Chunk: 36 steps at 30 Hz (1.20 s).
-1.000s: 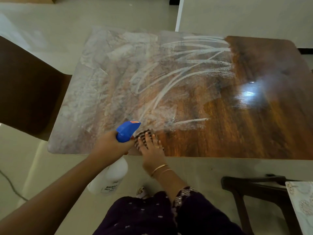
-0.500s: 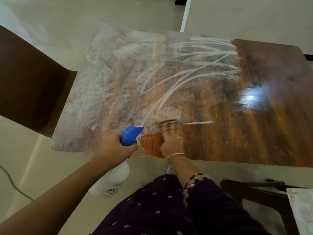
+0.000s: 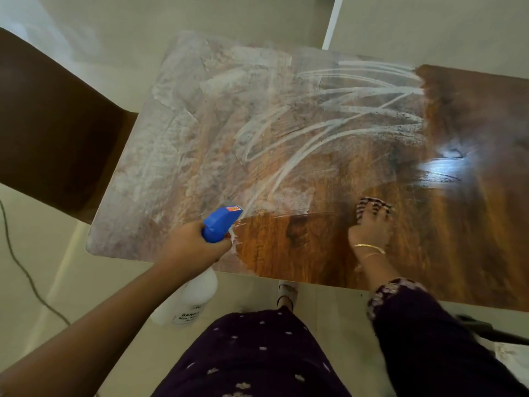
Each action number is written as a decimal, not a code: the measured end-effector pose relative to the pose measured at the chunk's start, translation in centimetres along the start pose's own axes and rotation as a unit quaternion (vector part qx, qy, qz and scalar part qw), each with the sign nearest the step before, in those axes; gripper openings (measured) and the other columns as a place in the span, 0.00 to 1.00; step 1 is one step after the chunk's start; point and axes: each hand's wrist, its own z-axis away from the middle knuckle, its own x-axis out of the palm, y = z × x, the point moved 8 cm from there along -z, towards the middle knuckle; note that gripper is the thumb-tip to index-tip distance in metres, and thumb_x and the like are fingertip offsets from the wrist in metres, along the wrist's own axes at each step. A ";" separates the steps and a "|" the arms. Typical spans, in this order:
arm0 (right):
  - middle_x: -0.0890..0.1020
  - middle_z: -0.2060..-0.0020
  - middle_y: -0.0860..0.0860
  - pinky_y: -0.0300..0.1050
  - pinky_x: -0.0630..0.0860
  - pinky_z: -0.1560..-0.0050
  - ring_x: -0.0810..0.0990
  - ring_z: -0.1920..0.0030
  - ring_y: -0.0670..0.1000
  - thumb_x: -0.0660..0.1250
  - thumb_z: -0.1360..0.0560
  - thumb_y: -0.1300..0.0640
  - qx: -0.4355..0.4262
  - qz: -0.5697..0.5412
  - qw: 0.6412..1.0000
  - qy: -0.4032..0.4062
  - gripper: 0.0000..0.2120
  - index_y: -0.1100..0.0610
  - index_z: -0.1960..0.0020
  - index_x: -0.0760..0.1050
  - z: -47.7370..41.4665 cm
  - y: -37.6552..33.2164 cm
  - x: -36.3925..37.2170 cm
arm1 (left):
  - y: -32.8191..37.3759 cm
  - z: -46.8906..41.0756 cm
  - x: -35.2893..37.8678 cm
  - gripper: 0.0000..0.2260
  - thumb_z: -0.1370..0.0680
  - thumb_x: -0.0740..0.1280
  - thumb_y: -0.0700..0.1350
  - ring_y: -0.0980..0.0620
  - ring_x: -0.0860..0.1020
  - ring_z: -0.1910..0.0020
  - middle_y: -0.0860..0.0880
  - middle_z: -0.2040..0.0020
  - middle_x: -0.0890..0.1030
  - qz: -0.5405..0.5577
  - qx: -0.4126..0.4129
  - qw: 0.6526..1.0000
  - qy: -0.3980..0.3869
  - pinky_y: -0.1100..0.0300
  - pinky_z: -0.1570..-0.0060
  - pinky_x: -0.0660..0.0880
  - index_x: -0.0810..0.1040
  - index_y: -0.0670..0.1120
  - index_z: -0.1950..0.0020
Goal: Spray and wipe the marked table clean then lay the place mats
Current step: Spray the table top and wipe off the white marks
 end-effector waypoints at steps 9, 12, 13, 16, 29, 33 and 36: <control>0.49 0.23 0.57 0.63 0.44 0.26 0.42 0.24 0.61 0.50 0.27 0.58 -0.415 0.046 0.896 -0.150 0.31 0.54 0.24 0.57 10.5 -17.6 7.8 | 4.1 -1.2 3.1 0.11 0.27 0.68 0.46 0.49 0.72 0.69 0.41 0.67 0.76 -0.011 0.008 0.999 -0.046 0.60 0.68 0.68 0.75 0.38 0.58; 0.49 0.23 0.57 0.62 0.49 0.26 0.44 0.24 0.62 0.52 0.31 0.60 -0.337 0.035 0.937 -0.086 0.35 0.53 0.23 0.55 4.6 -12.2 4.5 | 5.9 -1.9 3.2 0.11 0.27 0.68 0.46 0.51 0.69 0.72 0.45 0.69 0.72 -0.029 0.031 0.998 -0.045 0.62 0.70 0.65 0.71 0.42 0.63; 0.50 0.23 0.58 0.62 0.50 0.26 0.45 0.24 0.62 0.53 0.31 0.61 -0.274 0.029 0.959 -0.061 0.35 0.53 0.23 0.54 1.7 -9.0 3.0 | 6.4 -2.1 3.2 0.11 0.26 0.68 0.46 0.51 0.69 0.72 0.45 0.70 0.72 -0.034 0.038 0.998 -0.044 0.63 0.70 0.66 0.70 0.43 0.64; 0.50 0.24 0.60 0.61 0.50 0.26 0.47 0.25 0.64 0.56 0.27 0.61 -0.093 0.009 0.995 -0.024 0.33 0.56 0.23 0.54 -5.2 0.4 -1.7 | 7.1 -2.6 3.6 0.10 0.26 0.67 0.47 0.51 0.70 0.71 0.46 0.70 0.72 -0.030 0.042 0.998 -0.047 0.62 0.70 0.67 0.71 0.43 0.63; 0.52 0.24 0.58 0.63 0.47 0.26 0.46 0.24 0.62 0.58 0.27 0.61 -0.402 0.048 0.911 -0.083 0.31 0.55 0.24 0.57 2.5 -13.1 4.0 | 10.9 -4.5 6.1 0.10 0.26 0.67 0.46 0.47 0.73 0.68 0.39 0.66 0.76 -0.003 0.042 0.997 -0.059 0.55 0.65 0.71 0.74 0.40 0.59; 0.50 0.23 0.58 0.61 0.49 0.25 0.47 0.24 0.63 0.55 0.28 0.63 -0.215 0.026 0.976 -0.028 0.34 0.54 0.23 0.54 -8.1 -3.9 -1.1 | 11.4 -5.5 5.2 0.10 0.26 0.68 0.45 0.48 0.72 0.70 0.44 0.69 0.74 -0.007 0.045 0.998 -0.034 0.56 0.66 0.70 0.71 0.44 0.64; 0.47 0.23 0.58 0.60 0.48 0.26 0.44 0.24 0.62 0.59 0.25 0.62 -0.096 0.023 0.994 -0.040 0.33 0.56 0.23 0.51 -11.6 -0.8 -3.3 | 11.3 -6.3 5.1 0.10 0.27 0.68 0.46 0.46 0.75 0.69 0.38 0.67 0.77 -0.005 0.030 0.999 -0.024 0.55 0.65 0.73 0.75 0.39 0.58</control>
